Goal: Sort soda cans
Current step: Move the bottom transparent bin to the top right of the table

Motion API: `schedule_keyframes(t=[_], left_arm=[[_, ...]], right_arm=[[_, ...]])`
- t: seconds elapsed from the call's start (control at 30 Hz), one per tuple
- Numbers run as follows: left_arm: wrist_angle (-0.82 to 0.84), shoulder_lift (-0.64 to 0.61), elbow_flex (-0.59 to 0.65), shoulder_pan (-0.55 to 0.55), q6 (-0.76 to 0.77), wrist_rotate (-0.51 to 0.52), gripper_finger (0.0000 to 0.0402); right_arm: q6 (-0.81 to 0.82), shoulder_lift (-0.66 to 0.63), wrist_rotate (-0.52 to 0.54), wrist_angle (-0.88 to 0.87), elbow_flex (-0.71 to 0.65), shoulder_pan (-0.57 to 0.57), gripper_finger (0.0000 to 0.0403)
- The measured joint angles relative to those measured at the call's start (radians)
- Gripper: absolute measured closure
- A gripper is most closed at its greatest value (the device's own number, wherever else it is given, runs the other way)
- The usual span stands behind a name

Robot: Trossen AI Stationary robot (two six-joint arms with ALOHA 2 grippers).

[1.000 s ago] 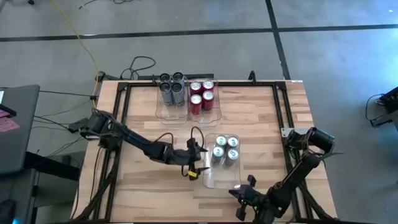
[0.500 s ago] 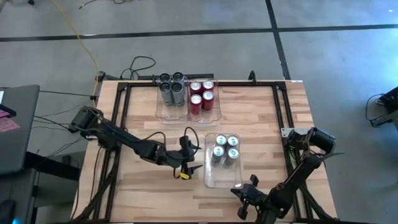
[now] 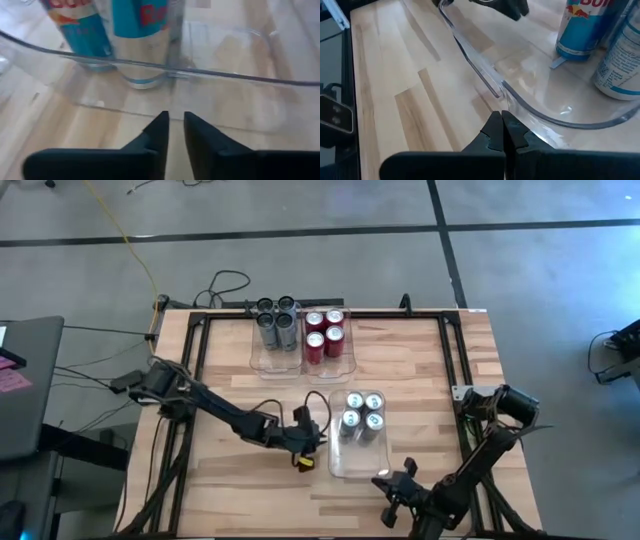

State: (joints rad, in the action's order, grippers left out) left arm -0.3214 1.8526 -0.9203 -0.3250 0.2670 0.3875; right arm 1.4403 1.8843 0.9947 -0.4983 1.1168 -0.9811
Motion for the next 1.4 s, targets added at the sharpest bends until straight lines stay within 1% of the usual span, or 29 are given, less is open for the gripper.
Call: schedule_keyframes(t=[0.1, 0.2, 0.3, 0.47, 0.6, 0.67, 0.77, 1.13, 1.4], left_arm=[[-0.057, 0.016, 0.0, 0.028, -0.015, -0.027, 0.0374], [-0.101, 0.02, 0.0, 0.054, -0.044, -0.066, 0.039], [-0.131, 0.019, 0.0, 0.083, -0.064, -0.102, 0.0395], [-0.196, 0.034, 0.0, 0.134, -0.08, -0.122, 0.0396], [-0.258, 0.054, -0.002, 0.175, -0.083, -0.16, 0.0396], [-0.291, 0.073, -0.01, 0.191, -0.083, -0.181, 0.0396], [-0.287, 0.081, -0.023, 0.203, -0.084, -0.198, 0.0396], [-0.26, 0.115, -0.115, 0.224, -0.154, -0.197, 0.0396], [-0.228, 0.105, -0.126, 0.25, -0.161, -0.199, 0.0396]], right_arm=[[0.002, 0.0, 0.006, 0.001, 0.0, 0.002, 0.0402], [0.004, 0.0, 0.007, 0.0, 0.0, 0.002, 0.0402], [0.013, 0.0, 0.007, -0.003, 0.0, 0.008, 0.0402], [0.028, 0.0, 0.007, -0.007, 0.0, 0.016, 0.0402], [0.046, 0.0, 0.006, -0.026, 0.0, 0.017, 0.0402], [0.085, 0.0, 0.006, -0.057, 0.0, 0.02, 0.0402], [0.159, 0.0, 0.004, -0.117, 0.0, 0.02, 0.0402], [0.367, 0.0, -0.001, -0.297, 0.0, 0.019, 0.0402], [0.531, 0.0, -0.001, -0.501, 0.0, 0.02, 0.0403]])
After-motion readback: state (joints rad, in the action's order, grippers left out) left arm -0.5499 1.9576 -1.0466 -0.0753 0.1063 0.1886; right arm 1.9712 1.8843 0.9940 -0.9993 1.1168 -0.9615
